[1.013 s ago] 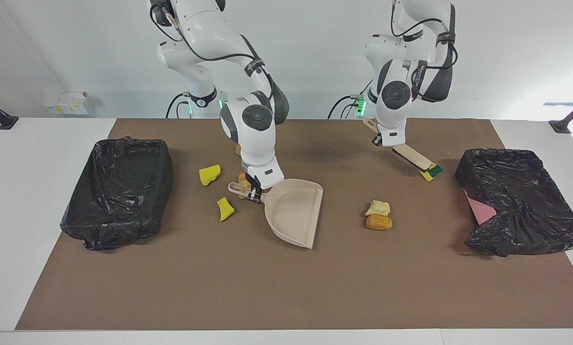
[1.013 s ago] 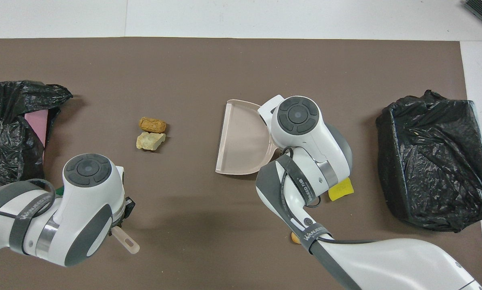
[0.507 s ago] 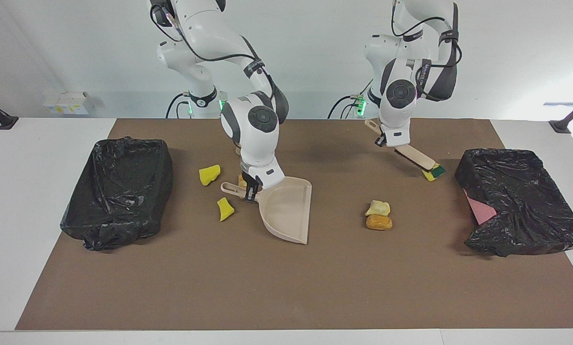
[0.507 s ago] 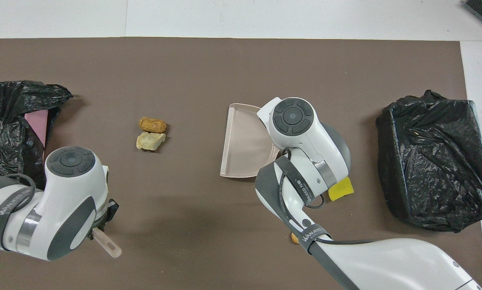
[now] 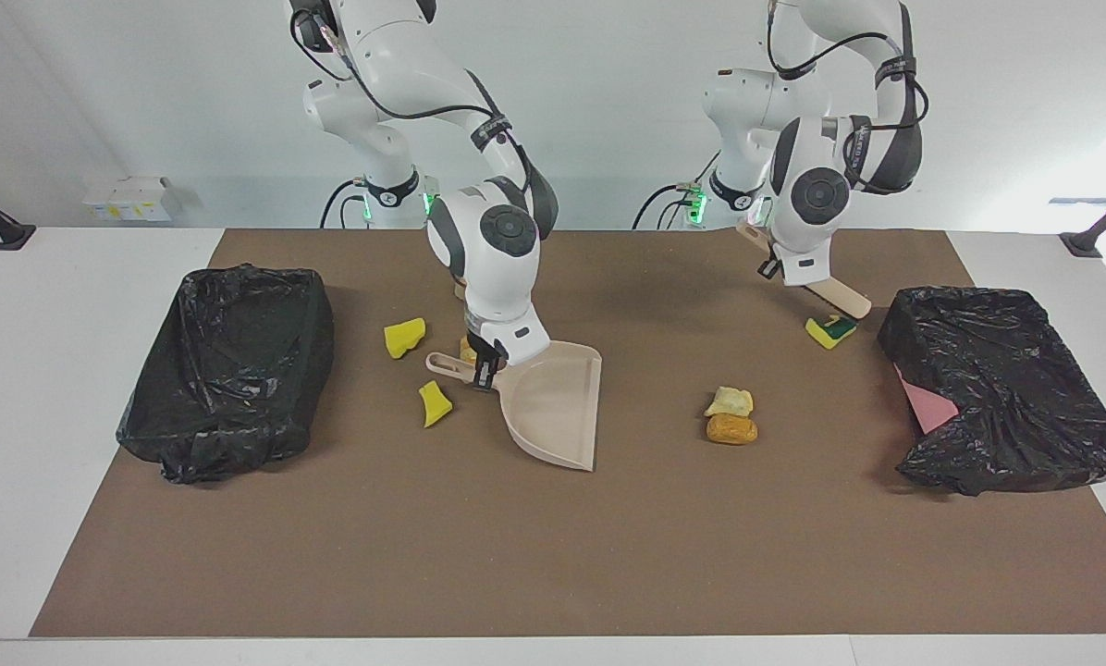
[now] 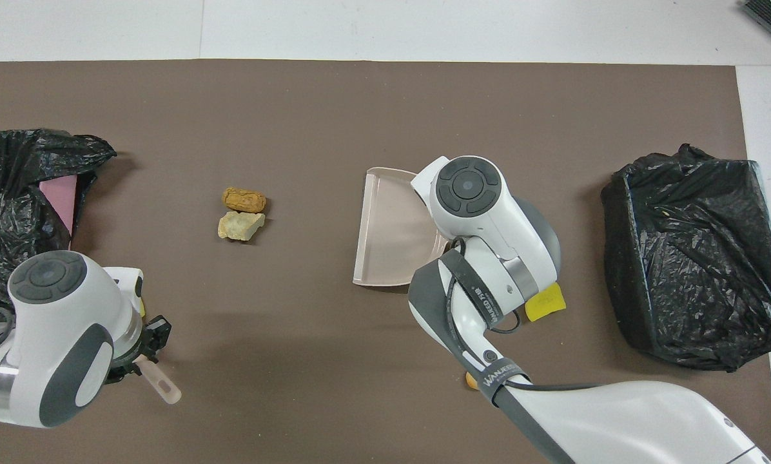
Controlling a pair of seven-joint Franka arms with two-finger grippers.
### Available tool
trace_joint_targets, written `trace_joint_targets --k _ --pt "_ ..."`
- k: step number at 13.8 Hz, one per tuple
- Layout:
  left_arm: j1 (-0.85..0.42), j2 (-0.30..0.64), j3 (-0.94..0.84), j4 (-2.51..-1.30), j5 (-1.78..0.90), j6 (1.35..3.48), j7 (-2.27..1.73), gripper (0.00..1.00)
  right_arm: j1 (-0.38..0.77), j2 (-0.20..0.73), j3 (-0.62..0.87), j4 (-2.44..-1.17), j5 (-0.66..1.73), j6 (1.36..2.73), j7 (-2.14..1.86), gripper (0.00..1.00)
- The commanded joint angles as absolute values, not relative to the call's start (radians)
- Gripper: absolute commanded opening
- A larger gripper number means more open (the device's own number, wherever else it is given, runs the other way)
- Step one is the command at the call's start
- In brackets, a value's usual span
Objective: Sweep and dump trash in bin
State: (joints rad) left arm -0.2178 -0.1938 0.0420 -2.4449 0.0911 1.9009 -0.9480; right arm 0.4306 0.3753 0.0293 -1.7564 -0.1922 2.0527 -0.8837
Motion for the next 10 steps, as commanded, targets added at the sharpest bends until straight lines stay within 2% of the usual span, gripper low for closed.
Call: trace_joint_targets --k 1,4,6,10 --pt "-0.259 -0.173 0.031 -2.431 0.006 1.995 -0.862 0.00 0.423 0.376 0.035 -1.756 -0.215 2.040 -0.917 0.00" --pt "-0.346 -0.140 0.031 -2.408 -0.049 2.141 -0.781 0.00 0.425 0.374 0.035 -1.758 -0.215 2.040 -0.916 0.00" --pt "-0.388 -0.097 0.031 -2.349 -0.064 2.186 -0.689 0.00 0.423 0.376 0.034 -1.756 -0.215 2.040 -0.916 0.00" --pt "-0.376 -0.072 0.037 -2.200 -0.064 1.999 -0.484 0.00 0.423 0.374 0.034 -1.756 -0.215 2.037 -0.917 0.00"
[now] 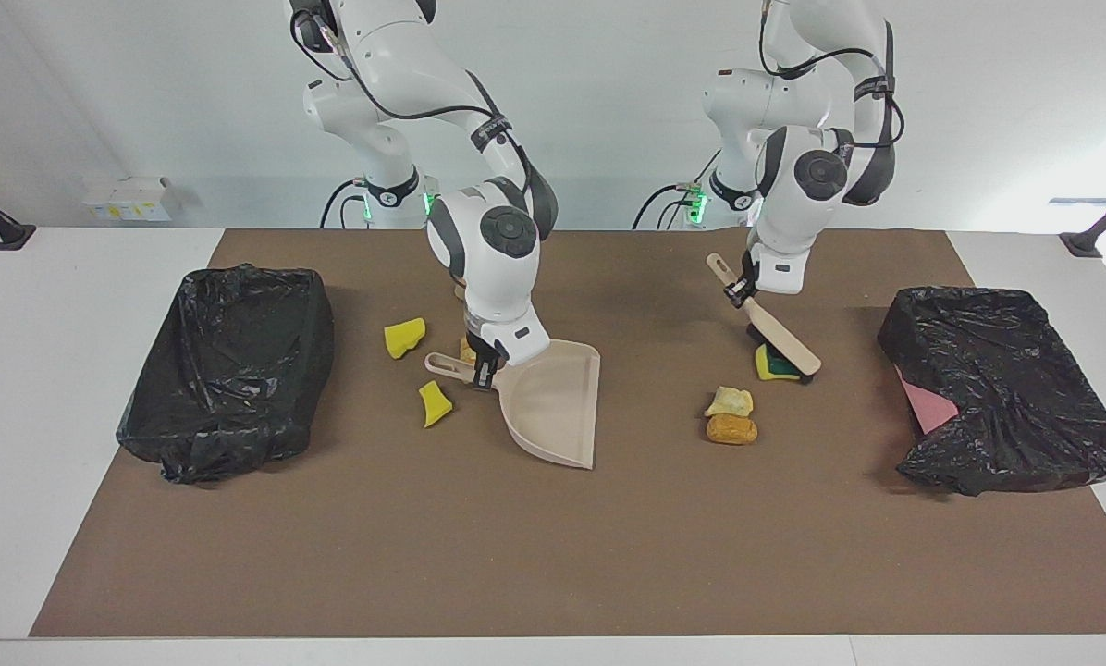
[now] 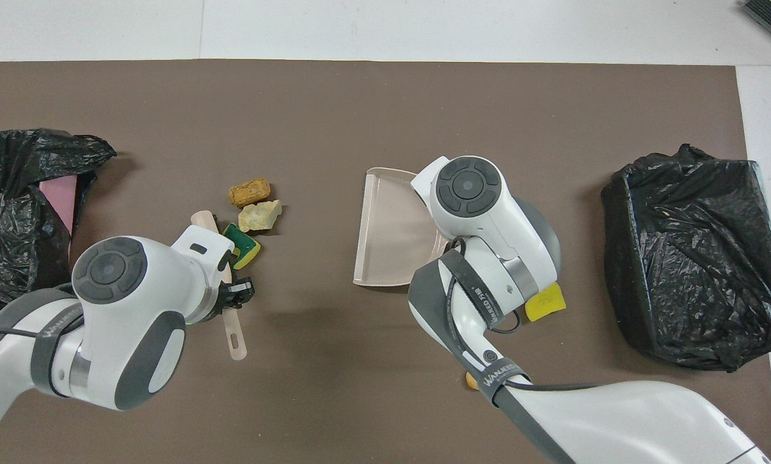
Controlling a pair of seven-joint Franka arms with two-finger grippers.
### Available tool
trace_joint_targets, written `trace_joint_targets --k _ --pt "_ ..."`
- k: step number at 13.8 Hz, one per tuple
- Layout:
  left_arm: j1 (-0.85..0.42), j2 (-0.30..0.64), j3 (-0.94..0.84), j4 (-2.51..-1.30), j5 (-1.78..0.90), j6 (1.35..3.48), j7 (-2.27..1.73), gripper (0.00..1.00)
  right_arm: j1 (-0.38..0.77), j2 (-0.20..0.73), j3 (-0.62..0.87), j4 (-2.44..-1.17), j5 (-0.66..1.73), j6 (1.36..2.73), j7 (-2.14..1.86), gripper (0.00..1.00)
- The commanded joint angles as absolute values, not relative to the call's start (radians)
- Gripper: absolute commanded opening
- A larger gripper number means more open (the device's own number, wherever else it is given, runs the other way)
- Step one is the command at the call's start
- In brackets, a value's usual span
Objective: Sweep and dump trash in bin
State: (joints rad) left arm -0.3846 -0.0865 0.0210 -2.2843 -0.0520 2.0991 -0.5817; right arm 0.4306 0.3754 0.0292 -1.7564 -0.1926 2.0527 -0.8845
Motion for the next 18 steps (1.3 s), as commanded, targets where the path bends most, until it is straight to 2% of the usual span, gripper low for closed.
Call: trace_joint_targets --k 1,6,8,14,18 --pt "-0.362 -0.075 0.040 -2.168 -0.064 1.952 -0.445 0.00 0.423 0.374 0.034 -1.758 -0.215 2.036 -0.917 0.00" --pt "-0.235 -0.057 0.038 -2.152 -0.052 1.989 -0.300 0.00 0.423 0.374 0.034 -1.758 -0.216 2.034 -0.919 0.00" --pt "-0.219 -0.003 0.038 -2.152 -0.052 2.052 -0.264 0.00 0.423 0.374 0.034 -1.756 -0.216 2.034 -0.917 0.00" --pt "-0.299 0.107 0.031 -2.152 -0.057 2.235 -0.247 0.00 0.420 0.374 0.034 -1.756 -0.216 2.034 -0.917 0.00" --pt "-0.374 0.117 0.025 -2.151 -0.066 2.264 -0.157 0.00 0.417 0.370 0.034 -1.753 -0.216 2.022 -0.919 0.00"
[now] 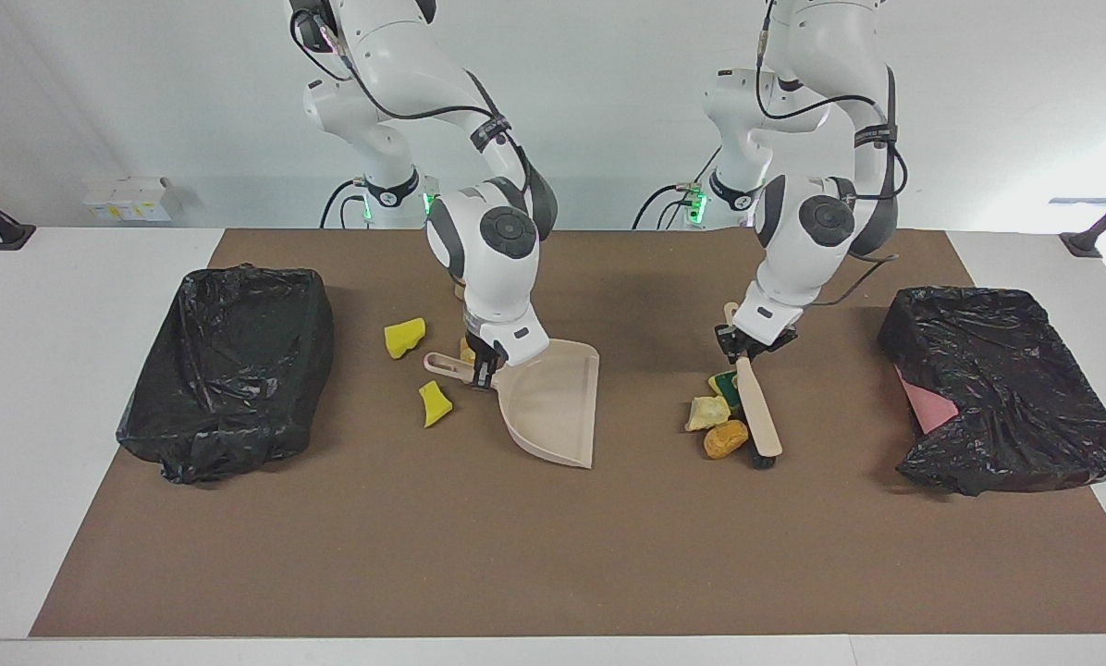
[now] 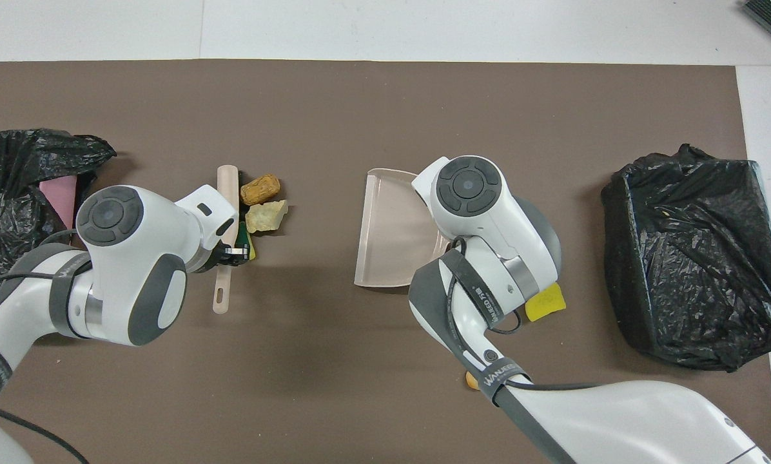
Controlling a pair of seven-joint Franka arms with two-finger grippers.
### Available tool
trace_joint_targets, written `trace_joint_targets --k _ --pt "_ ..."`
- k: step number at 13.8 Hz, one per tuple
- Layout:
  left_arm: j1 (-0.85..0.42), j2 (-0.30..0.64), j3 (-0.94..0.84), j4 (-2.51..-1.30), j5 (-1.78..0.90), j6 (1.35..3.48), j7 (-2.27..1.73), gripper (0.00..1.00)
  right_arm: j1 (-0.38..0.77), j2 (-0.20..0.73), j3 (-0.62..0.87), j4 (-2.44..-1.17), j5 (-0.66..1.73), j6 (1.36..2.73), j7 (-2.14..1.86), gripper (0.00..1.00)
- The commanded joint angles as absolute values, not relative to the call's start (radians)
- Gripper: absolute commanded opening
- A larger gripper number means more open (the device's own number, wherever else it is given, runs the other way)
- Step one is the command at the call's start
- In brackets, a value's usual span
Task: Sweep and dump trash in bin
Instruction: 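Push the scraps into the dustpan with the brush in the left gripper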
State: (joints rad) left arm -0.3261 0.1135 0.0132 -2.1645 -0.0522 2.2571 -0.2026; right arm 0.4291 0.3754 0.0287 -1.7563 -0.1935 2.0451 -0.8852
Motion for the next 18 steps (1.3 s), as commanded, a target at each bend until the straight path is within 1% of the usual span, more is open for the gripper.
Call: trace_joint_targets --k 1,4,6,9,10,12,13,15,18 --pt "-0.412 0.114 0.025 -2.154 -0.069 2.264 -0.156 0.00 0.417 0.370 0.034 -1.753 -0.216 2.022 -0.919 0.00" --pt "-0.517 0.104 0.023 -2.158 -0.142 2.267 -0.156 0.00 0.414 0.368 0.034 -1.755 -0.216 2.019 -0.931 0.00" --pt "-0.593 0.103 0.023 -2.157 -0.218 2.305 -0.164 0.00 0.416 0.368 0.034 -1.755 -0.216 2.008 -0.950 0.00" --pt "-0.662 0.104 0.012 -2.135 -0.288 2.332 -0.179 0.00 0.414 0.367 0.034 -1.755 -0.216 2.002 -0.951 0.00" --pt "-0.666 0.101 -0.001 -2.123 -0.291 2.330 -0.199 0.00 0.414 0.367 0.034 -1.755 -0.215 2.002 -0.951 0.00" --pt "-0.655 0.060 -0.003 -2.093 -0.291 2.316 -0.264 0.00 0.414 0.367 0.032 -1.755 -0.216 2.000 -0.951 0.00" --pt "-0.653 0.036 0.001 -2.091 -0.291 2.313 -0.288 0.00 0.414 0.367 0.032 -1.755 -0.215 1.999 -0.953 0.00" --pt "-0.644 0.020 0.011 -2.091 -0.291 2.307 -0.349 0.00 0.414 0.365 0.032 -1.755 -0.216 1.994 -0.953 0.00" --pt "-0.562 0.023 0.011 -2.092 -0.290 2.309 -0.417 0.00 0.414 0.365 0.032 -1.755 -0.216 1.994 -0.953 0.00"
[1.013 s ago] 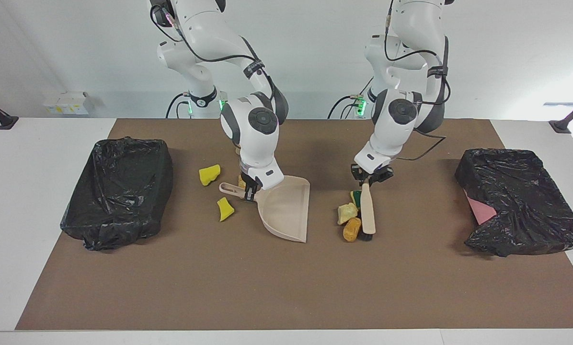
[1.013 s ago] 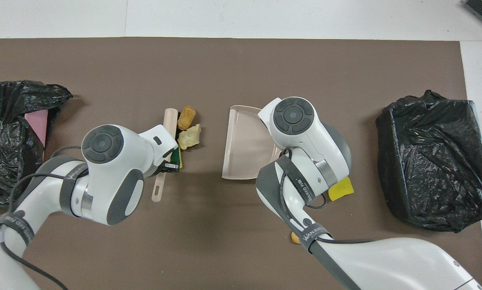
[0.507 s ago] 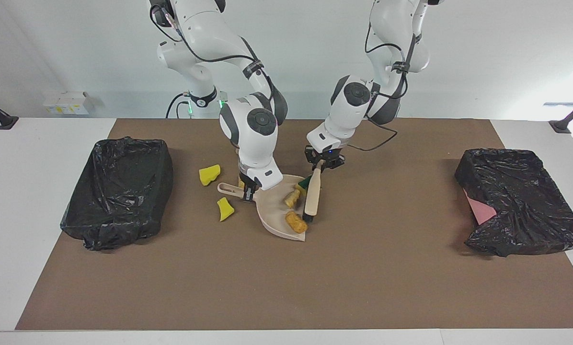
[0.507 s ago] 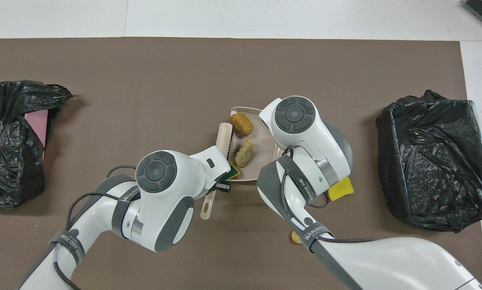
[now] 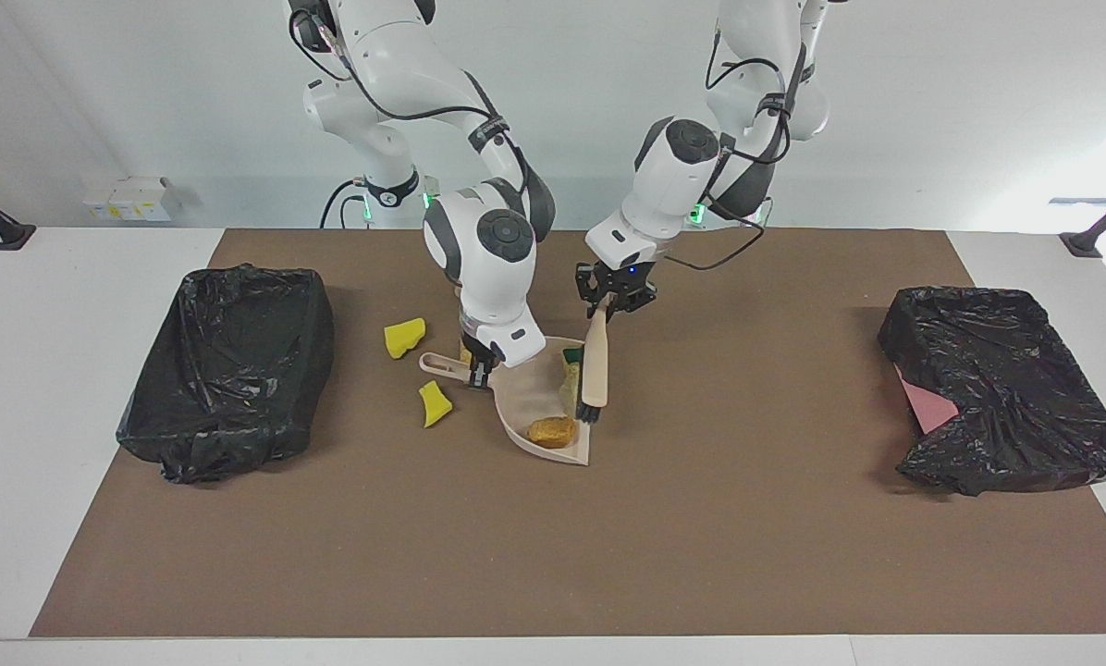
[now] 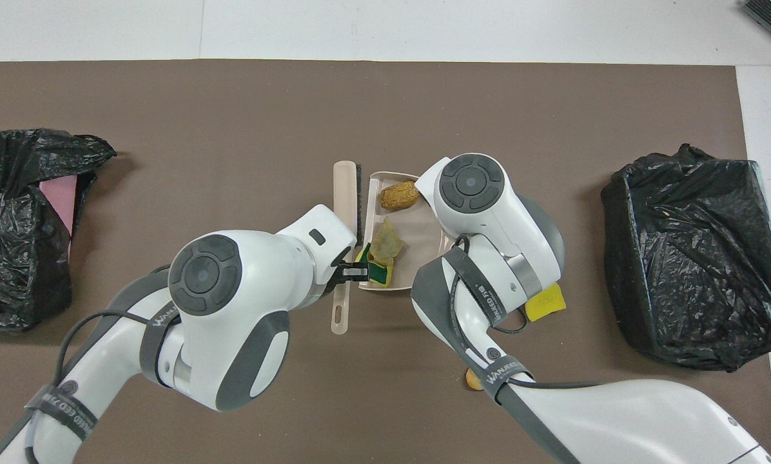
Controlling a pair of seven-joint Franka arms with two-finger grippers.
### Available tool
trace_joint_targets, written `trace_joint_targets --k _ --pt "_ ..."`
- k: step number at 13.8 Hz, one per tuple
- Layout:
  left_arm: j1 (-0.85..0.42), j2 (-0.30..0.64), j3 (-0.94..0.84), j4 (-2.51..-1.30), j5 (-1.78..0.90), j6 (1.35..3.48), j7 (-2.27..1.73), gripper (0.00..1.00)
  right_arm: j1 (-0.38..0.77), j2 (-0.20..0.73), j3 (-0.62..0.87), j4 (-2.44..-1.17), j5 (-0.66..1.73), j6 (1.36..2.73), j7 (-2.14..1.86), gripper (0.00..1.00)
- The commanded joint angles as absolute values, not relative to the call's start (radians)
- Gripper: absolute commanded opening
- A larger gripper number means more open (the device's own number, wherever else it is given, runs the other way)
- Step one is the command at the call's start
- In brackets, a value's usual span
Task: Sweep and dump trash in bin
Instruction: 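Push the scraps into the dustpan with the brush in the left gripper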
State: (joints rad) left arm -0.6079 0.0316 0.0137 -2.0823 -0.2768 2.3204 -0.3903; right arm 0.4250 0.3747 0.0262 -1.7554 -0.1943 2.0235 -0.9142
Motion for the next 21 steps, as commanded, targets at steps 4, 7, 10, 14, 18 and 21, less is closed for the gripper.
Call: trace_joint_targets --k 4,7,10,14,18,21 --pt "-0.483 0.014 0.015 -2.129 -0.287 2.162 -0.429 0.00 0.414 0.364 0.032 -1.756 -0.216 1.991 -0.951 0.00" --pt "-0.501 0.014 0.012 -2.212 -0.284 2.184 -0.481 0.00 0.414 0.364 0.032 -1.756 -0.215 1.991 -0.951 0.00" --pt "-0.578 0.029 0.008 -2.226 -0.282 2.217 -0.514 0.00 0.414 0.364 0.032 -1.758 -0.216 1.991 -0.951 0.00" --pt "-0.739 0.032 0.006 -2.224 -0.282 2.267 -0.506 0.00 0.414 0.364 0.032 -1.758 -0.215 1.991 -0.951 0.00" --pt "-0.764 0.029 0.011 -2.226 -0.282 2.255 -0.512 0.00 0.407 0.364 0.032 -1.759 -0.216 1.990 -0.953 0.00" --pt "-0.672 0.037 0.015 -2.226 -0.270 2.246 -0.512 0.00 0.396 0.354 0.032 -1.759 -0.215 1.993 -0.974 0.00"
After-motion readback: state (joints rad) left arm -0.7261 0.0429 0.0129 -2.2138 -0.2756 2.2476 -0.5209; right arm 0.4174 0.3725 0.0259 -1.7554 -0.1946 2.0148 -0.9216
